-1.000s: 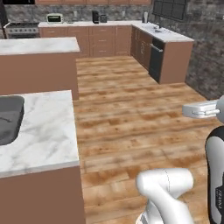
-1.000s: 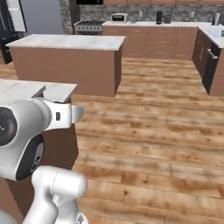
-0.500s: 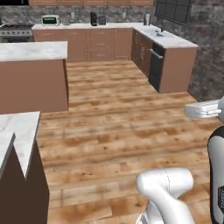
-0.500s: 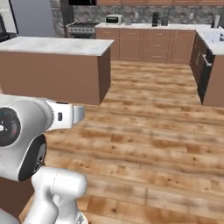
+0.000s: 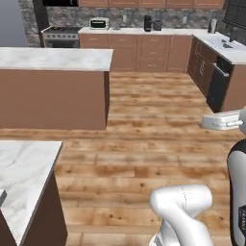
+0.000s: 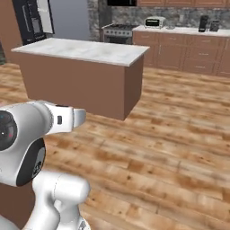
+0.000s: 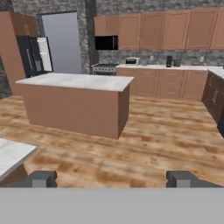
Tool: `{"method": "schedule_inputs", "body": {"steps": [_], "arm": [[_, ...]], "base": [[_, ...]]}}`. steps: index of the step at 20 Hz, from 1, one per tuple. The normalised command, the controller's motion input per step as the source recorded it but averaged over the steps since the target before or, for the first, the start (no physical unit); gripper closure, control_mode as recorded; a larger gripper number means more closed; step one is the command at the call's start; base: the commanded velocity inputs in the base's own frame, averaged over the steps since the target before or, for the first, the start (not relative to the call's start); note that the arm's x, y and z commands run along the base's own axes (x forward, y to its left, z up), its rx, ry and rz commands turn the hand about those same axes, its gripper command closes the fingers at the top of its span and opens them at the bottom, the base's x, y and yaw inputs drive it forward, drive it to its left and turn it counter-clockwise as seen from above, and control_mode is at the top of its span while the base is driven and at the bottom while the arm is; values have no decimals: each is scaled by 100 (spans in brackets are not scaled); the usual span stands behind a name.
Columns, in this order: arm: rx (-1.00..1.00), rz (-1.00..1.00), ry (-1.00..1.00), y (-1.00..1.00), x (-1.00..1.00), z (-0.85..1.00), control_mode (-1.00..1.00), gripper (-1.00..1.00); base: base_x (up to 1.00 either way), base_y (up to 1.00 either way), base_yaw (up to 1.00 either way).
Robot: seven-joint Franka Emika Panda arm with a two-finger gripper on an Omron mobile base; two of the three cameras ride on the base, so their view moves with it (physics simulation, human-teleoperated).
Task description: Place the cold items (broccoli and squash) from the fridge in one tupperware on the dining counter. Place the warm items (hot dog and kebab skewer) in the stove area in another tupperware.
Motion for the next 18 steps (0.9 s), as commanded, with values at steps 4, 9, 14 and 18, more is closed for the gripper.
{"method": "schedule_inputs", "body": {"steps": [4,9,14,18], "arm": [[0,0,0,0,0,0,100,-100],[0,0,0,0,0,0,100,-100],[0,0,0,0,0,0,100,-100],[0,0,0,0,0,0,100,-100]], "base": [[100,-58,27],[100,-58,27],[100,-38,38],[100,-34,41]]}}
